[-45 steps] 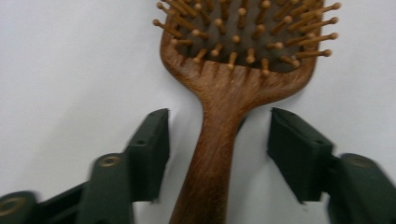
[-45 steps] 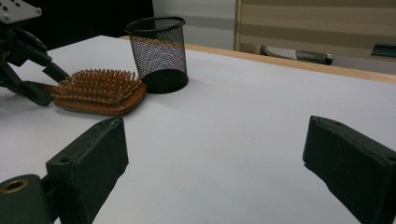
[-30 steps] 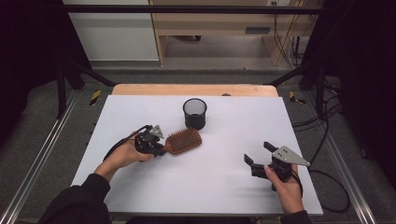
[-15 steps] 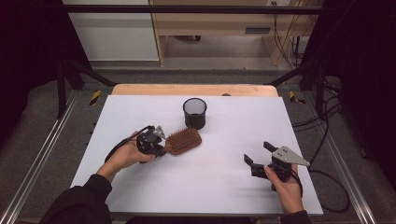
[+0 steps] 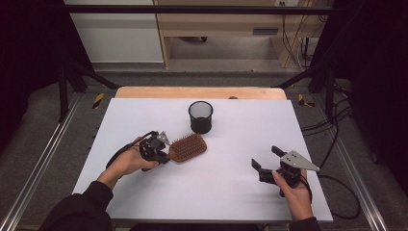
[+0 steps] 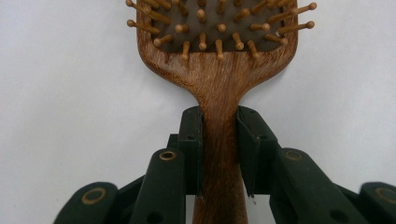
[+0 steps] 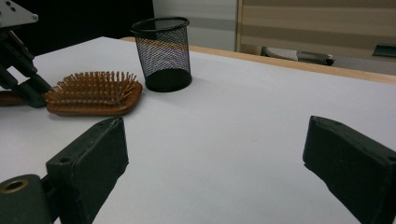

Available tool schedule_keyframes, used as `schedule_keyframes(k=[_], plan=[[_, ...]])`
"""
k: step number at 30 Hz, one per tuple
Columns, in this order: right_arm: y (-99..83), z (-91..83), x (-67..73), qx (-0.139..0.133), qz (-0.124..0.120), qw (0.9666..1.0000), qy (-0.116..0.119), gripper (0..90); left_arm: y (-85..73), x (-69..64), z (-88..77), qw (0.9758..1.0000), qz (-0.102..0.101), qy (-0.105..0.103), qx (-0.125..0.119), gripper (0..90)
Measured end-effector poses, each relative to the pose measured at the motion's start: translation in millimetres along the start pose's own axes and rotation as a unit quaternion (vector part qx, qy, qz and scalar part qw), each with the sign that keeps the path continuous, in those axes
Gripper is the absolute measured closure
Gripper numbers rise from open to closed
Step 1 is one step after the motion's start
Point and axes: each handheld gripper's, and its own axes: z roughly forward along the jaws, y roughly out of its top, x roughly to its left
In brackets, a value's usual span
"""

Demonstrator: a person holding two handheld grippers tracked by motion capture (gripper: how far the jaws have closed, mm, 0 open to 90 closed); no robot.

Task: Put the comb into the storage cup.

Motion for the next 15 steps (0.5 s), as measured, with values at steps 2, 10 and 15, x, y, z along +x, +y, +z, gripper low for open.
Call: schedule_keyframes(k=[2, 10, 15], plan=[[0.1, 0.2, 0.3, 0.000, -0.001, 1.0000, 0.001, 7.0, -1.9, -2.3, -1.3, 1.0000, -0.001, -0.003, 0.004, 72.8], [0.1, 0.7, 1.2, 0.002, -0.001, 1.0000, 0.002, 7.0, -0.3, -6.7, -1.9, 0.9998, 0.001, 0.001, 0.021, 72.6], [0.0, 1.0, 1.2, 0.003, -0.001, 1.0000, 0.002, 6.9, 0.9, -5.8, -1.3, 0.9997, -0.002, -0.001, 0.024, 71.8]])
